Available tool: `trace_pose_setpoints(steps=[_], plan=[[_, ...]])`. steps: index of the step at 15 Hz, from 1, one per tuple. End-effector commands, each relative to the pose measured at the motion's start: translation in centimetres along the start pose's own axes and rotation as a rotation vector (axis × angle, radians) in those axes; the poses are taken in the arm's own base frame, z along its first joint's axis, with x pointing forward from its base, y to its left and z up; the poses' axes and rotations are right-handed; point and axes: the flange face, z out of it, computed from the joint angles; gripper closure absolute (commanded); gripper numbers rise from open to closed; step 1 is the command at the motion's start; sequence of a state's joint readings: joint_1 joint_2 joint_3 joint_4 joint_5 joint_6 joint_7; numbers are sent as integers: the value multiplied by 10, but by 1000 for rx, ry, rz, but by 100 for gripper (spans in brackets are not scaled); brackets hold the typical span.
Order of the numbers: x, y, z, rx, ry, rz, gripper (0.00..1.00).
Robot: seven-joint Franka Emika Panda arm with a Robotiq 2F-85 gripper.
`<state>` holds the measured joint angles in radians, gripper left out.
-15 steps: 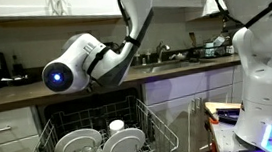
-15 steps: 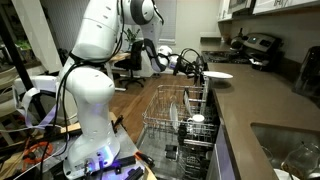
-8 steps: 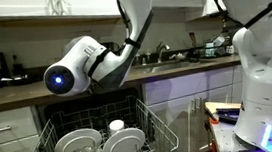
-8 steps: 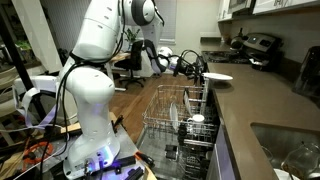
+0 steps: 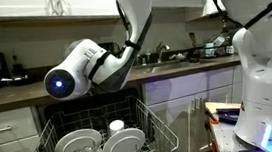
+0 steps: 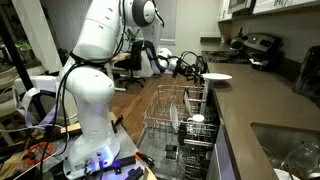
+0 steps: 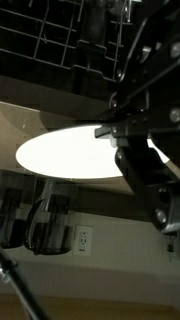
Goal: Place the white plate in the dishwasher
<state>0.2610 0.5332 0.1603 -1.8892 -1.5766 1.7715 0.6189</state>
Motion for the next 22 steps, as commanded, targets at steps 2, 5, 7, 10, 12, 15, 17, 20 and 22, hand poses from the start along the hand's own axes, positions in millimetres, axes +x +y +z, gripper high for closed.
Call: trace_pose_setpoints(steps=[2, 5, 7, 10, 12, 15, 17, 20, 22], plan=[[3, -2, -16, -24, 6, 0, 95], [6, -6, -29, -39, 13, -9, 95], [7, -7, -38, -58, 13, -12, 95], [7, -7, -51, -94, 1, -13, 95], [5, -6, -60, -112, -5, -10, 95], [5, -7, -73, -118, 2, -5, 95], [4, -8, -80, -115, 7, 1, 95], [1, -9, -90, -115, 20, 26, 95], [-1, -9, -95, -116, 23, 45, 95]])
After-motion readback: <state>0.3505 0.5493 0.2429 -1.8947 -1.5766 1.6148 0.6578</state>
